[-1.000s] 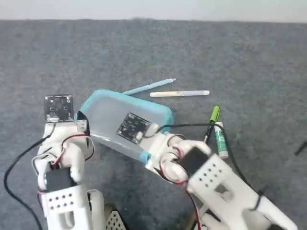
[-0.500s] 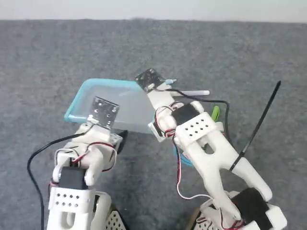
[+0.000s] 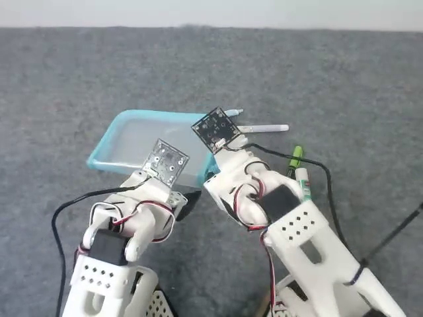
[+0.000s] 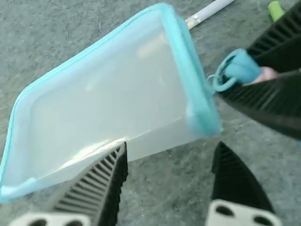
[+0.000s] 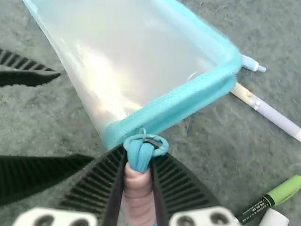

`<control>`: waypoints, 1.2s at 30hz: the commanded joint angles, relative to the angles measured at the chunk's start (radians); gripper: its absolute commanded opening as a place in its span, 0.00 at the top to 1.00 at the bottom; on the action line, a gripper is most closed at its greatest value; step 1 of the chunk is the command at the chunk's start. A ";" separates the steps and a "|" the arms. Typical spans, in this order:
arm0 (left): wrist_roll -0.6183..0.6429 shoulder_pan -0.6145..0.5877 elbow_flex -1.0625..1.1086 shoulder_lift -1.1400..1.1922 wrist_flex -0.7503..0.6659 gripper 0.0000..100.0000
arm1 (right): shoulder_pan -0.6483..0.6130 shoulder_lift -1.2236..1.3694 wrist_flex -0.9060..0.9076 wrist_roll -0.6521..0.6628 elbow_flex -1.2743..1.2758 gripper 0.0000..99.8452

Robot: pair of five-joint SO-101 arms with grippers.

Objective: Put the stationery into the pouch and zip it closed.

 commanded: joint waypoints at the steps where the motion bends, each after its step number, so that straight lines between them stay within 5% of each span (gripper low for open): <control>1: -0.002 0.015 -0.050 0.015 -0.038 0.72 | -0.012 -0.058 -0.025 0.011 -0.006 0.99; 18: 0.080 0.097 0.021 0.021 -0.180 0.72 | -0.062 -0.065 0.013 0.021 -0.005 0.99; 28: 0.058 -0.126 0.085 0.023 -0.304 0.72 | -0.022 -0.065 0.058 0.075 -0.005 0.99; 36: 0.057 -0.152 0.084 0.018 -0.302 0.72 | 0.093 -0.056 0.062 0.107 -0.002 0.99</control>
